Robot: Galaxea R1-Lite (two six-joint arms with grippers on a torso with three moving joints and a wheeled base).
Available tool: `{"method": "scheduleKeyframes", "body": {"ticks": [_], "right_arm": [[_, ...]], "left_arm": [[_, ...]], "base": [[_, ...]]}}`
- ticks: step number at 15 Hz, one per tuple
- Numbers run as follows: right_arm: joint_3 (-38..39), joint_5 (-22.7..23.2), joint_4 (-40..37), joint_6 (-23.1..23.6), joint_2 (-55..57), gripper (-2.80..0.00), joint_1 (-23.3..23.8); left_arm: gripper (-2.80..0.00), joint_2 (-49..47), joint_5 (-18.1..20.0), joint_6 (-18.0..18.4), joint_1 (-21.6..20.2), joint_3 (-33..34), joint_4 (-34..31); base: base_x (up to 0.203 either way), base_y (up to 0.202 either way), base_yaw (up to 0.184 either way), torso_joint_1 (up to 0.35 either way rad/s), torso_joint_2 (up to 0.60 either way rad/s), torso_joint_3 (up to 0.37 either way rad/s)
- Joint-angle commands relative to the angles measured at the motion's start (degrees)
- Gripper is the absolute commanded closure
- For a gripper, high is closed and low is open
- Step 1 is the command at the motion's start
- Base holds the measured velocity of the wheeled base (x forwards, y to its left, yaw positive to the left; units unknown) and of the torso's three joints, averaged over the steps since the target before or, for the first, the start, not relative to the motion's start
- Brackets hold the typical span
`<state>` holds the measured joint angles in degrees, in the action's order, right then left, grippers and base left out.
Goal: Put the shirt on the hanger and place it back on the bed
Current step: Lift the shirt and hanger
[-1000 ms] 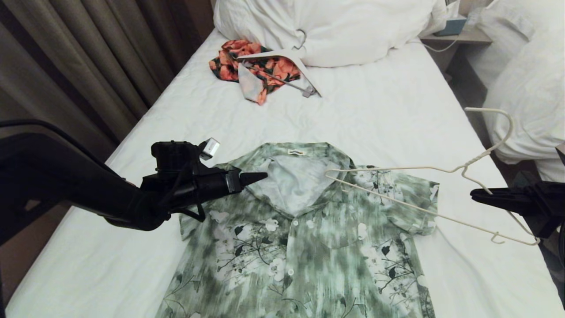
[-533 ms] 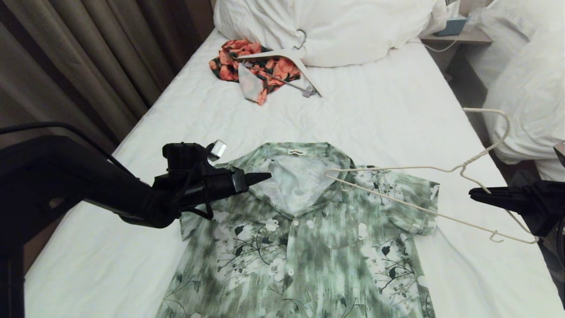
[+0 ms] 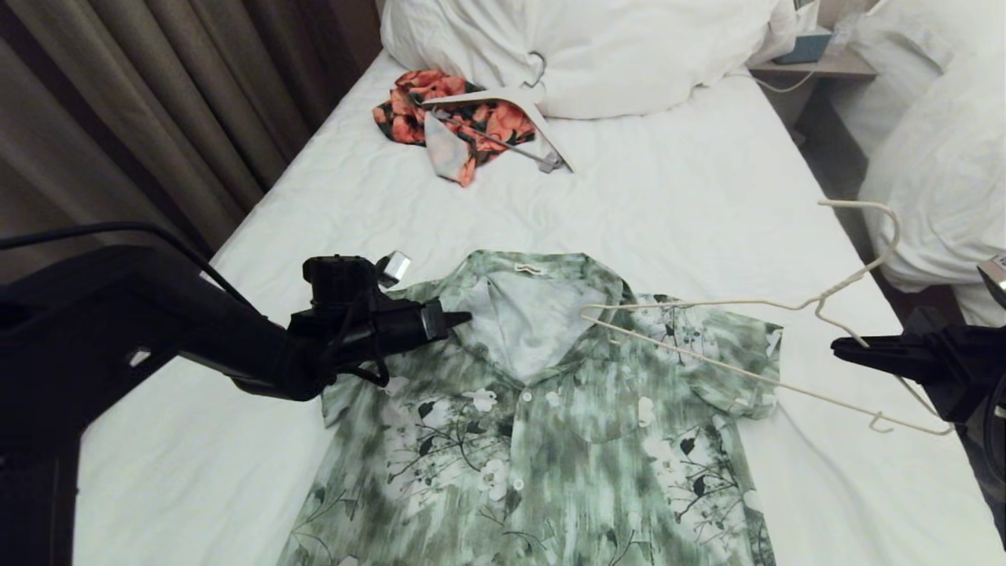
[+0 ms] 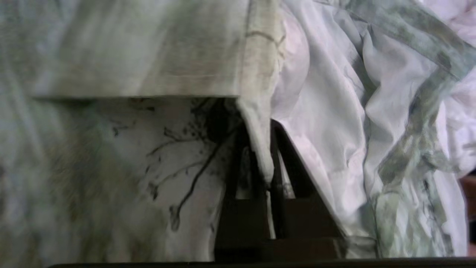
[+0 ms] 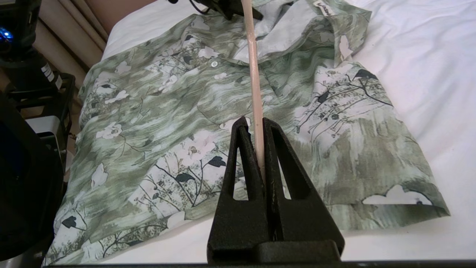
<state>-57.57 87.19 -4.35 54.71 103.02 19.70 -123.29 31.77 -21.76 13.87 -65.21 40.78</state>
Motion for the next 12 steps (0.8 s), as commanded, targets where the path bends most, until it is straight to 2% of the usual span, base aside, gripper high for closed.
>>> {"method": "scheduleKeyframes", "body": {"ticks": [1,5,7,10,12], "right_arm": [[0.07,0.48,-0.05,0.31,0.07,0.00,0.02],[0.09,0.48,-0.13,0.31,0.19,0.00,-0.19],[0.03,0.48,-0.19,0.16,0.51,0.00,-2.22],[-0.89,0.48,-0.25,-0.92,1.27,0.00,-5.37],[-2.28,0.48,-0.48,-1.01,2.27,0.00,-6.43]], "left_arm": [[0.00,-0.76,0.14,-1.12,0.47,-0.80,1.04],[0.00,4.13,-0.18,-1.15,0.37,2.73,2.93],[0.00,9.37,-0.29,-1.11,0.66,4.89,2.52],[0.00,18.94,-1.40,-0.99,3.55,6.10,-3.01],[0.00,24.60,-2.00,-0.76,7.42,6.08,-8.06]], "base": [[0.000,0.000,0.000,0.000,0.00,0.000],[0.000,0.000,0.000,0.000,0.00,0.000],[0.000,0.000,0.000,0.000,0.00,0.000],[0.000,0.000,0.000,0.000,0.00,0.000],[0.000,0.000,0.000,0.000,0.00,0.000]]}}
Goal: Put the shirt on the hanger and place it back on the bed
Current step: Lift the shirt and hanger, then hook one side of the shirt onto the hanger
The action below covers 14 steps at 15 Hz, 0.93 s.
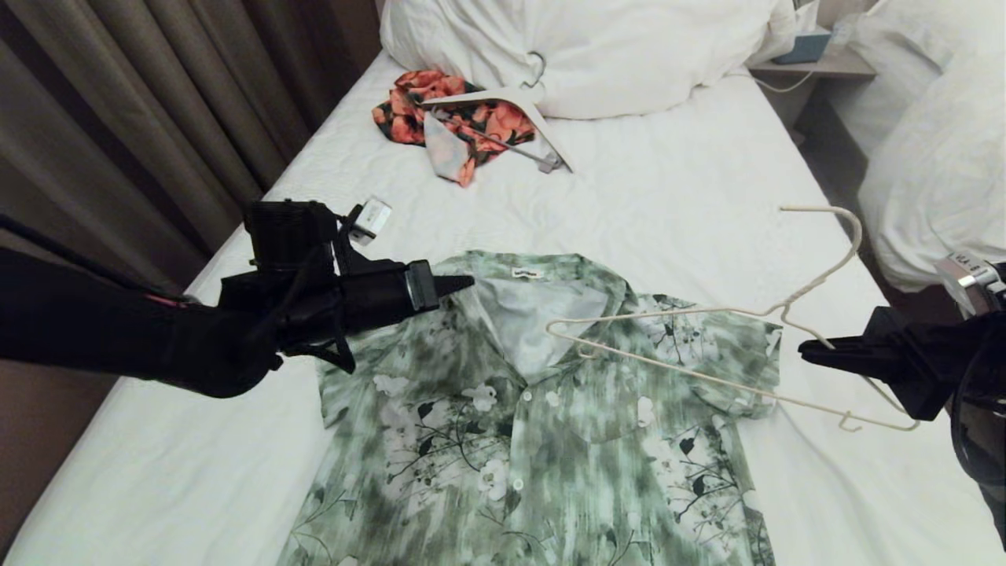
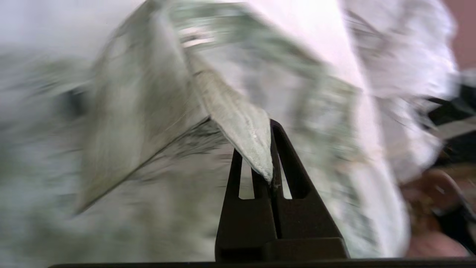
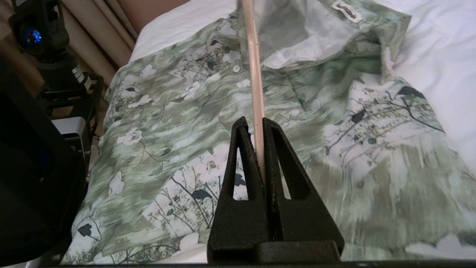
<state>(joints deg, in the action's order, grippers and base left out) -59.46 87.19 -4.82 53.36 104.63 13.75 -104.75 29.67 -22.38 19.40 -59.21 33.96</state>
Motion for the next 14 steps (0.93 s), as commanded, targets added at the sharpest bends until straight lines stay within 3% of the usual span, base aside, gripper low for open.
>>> {"method": "scheduleKeyframes", "body": {"ticks": [1,4,7,11,14], "right_arm": [[-1.12,0.48,-0.13,0.29,0.93,0.00,-0.67],[-2.56,0.48,-0.19,0.26,1.52,0.00,-1.71],[-3.66,0.48,-0.22,0.17,1.76,0.00,-4.13],[-5.07,0.44,-0.09,-0.89,1.89,0.00,-7.42],[-6.37,0.48,-0.19,-0.96,1.89,0.00,-7.40]], "left_arm": [[0.00,8.52,-0.55,-0.05,4.10,0.07,-3.51],[0.00,14.69,-2.94,0.32,11.23,0.06,-10.48],[0.00,15.51,-6.82,0.84,17.86,-1.02,-11.71],[0.00,9.79,-10.48,2.76,22.42,-4.59,-11.73],[0.00,7.82,-11.95,3.17,24.40,-5.50,-11.72]], "base": [[0.000,0.000,0.000,0.000,0.00,0.000],[0.000,0.000,0.000,0.000,0.00,0.000],[0.000,0.000,0.000,0.000,0.00,0.000],[0.000,0.000,0.000,0.000,0.00,0.000],[0.000,0.000,0.000,0.000,0.00,0.000]]}}
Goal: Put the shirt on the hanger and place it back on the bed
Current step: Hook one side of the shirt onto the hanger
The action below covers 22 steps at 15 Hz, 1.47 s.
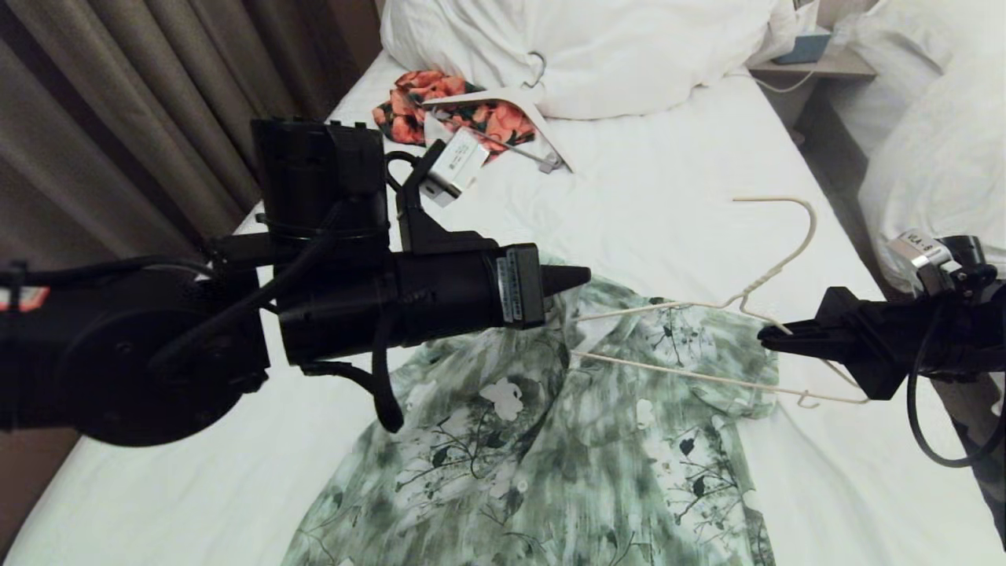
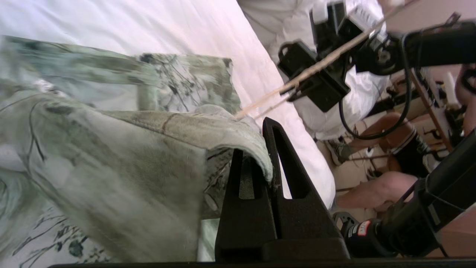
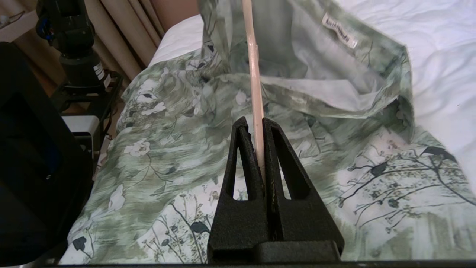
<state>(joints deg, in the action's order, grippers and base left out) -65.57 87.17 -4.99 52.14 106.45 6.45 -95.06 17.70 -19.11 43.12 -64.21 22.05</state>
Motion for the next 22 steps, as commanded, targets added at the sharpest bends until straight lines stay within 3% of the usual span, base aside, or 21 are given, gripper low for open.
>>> {"method": "scheduleKeyframes", "body": {"ticks": [1,4,8,14,18,22], "right_arm": [[-0.13,0.49,-0.02,0.33,-0.10,0.00,0.18],[1.63,0.49,0.33,0.42,-0.28,0.00,2.22],[2.03,0.49,0.06,0.42,-0.80,0.00,1.27],[0.89,0.49,0.06,0.28,-0.85,0.00,0.06],[1.22,0.49,0.06,0.33,-0.89,0.00,-0.22],[0.94,0.49,0.27,0.33,-0.54,0.00,-1.91]], "left_arm": [[0.00,-2.52,-0.12,0.61,0.80,-0.72,0.18],[0.00,-3.37,-1.94,4.40,-1.87,-0.65,0.27],[0.00,-4.29,-2.24,4.46,-0.96,-3.67,0.16],[0.00,-8.32,-9.70,4.37,9.11,-8.87,-3.81],[0.00,-11.14,-10.81,4.67,13.44,-11.57,-3.78],[0.00,-10.60,-14.41,8.45,17.88,-12.49,-3.60]], "base": [[0.000,0.000,0.000,0.000,0.00,0.000],[0.000,0.000,0.000,0.000,0.00,0.000],[0.000,0.000,0.000,0.000,0.00,0.000],[0.000,0.000,0.000,0.000,0.00,0.000],[0.000,0.000,0.000,0.000,0.00,0.000],[0.000,0.000,0.000,0.000,0.00,0.000]]}}
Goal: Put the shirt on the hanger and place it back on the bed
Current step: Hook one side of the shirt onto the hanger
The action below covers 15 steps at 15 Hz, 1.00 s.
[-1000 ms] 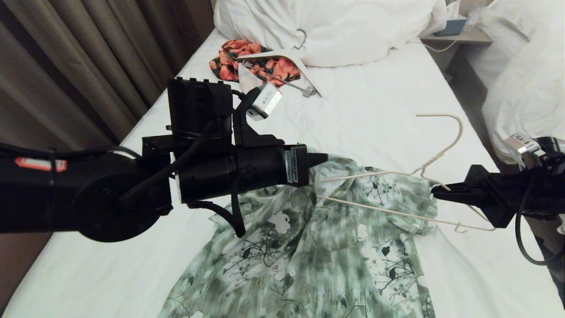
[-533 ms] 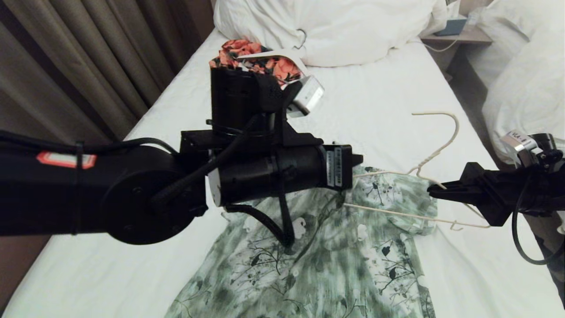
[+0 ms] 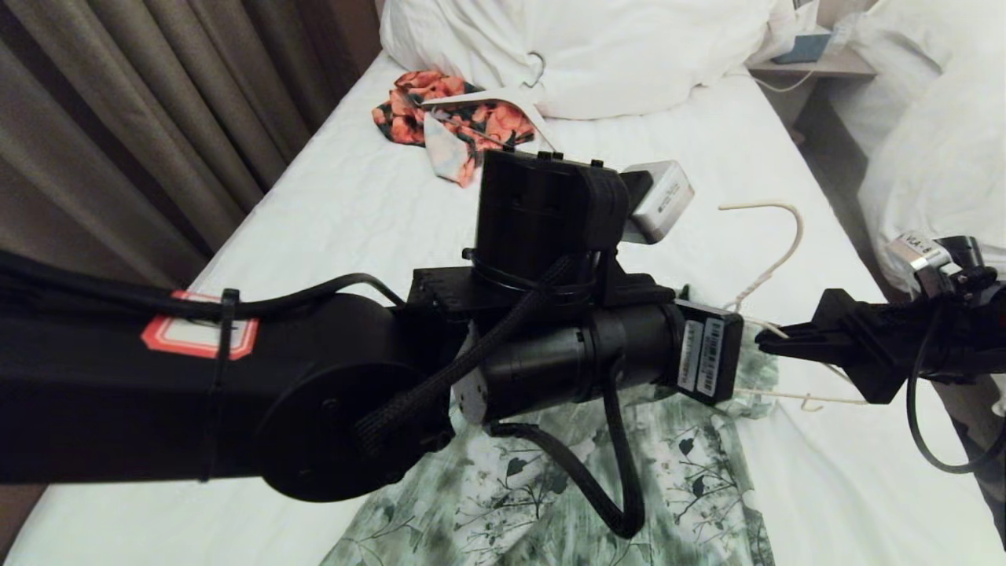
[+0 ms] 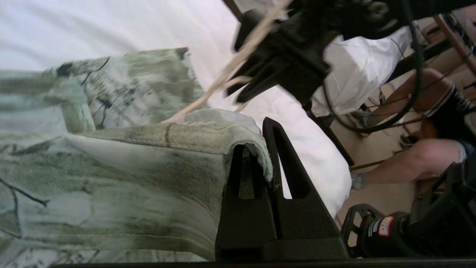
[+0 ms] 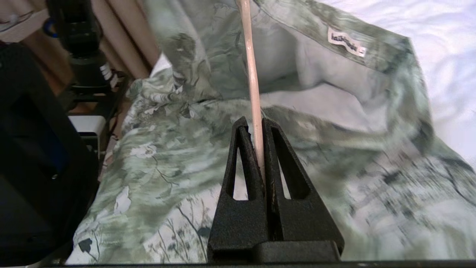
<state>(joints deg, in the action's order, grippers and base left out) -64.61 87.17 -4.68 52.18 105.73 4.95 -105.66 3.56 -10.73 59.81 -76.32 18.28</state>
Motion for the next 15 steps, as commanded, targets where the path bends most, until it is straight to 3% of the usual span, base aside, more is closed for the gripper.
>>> {"method": "scheduleKeyframes", "body": {"ticks": [1,5,9,15], "right_arm": [[-0.28,0.49,0.02,0.29,0.26,0.00,-0.85],[-0.69,0.49,0.02,0.29,-0.17,0.00,-3.10],[-0.64,0.49,-0.06,0.23,-0.90,0.00,-5.00],[-1.13,0.49,0.02,0.21,-0.48,0.00,-5.92]], "left_arm": [[0.00,0.21,-0.79,0.18,2.20,-0.48,0.16],[0.00,-0.87,-2.53,2.84,4.53,-0.76,0.17],[0.00,-3.36,-3.70,7.51,1.75,-3.95,0.00],[0.00,-3.45,-3.74,9.18,4.52,-2.31,-0.05]], "base": [[0.000,0.000,0.000,0.000,0.00,0.000],[0.000,0.000,0.000,0.000,0.00,0.000],[0.000,0.000,0.000,0.000,0.00,0.000],[0.000,0.000,0.000,0.000,0.00,0.000]]}}
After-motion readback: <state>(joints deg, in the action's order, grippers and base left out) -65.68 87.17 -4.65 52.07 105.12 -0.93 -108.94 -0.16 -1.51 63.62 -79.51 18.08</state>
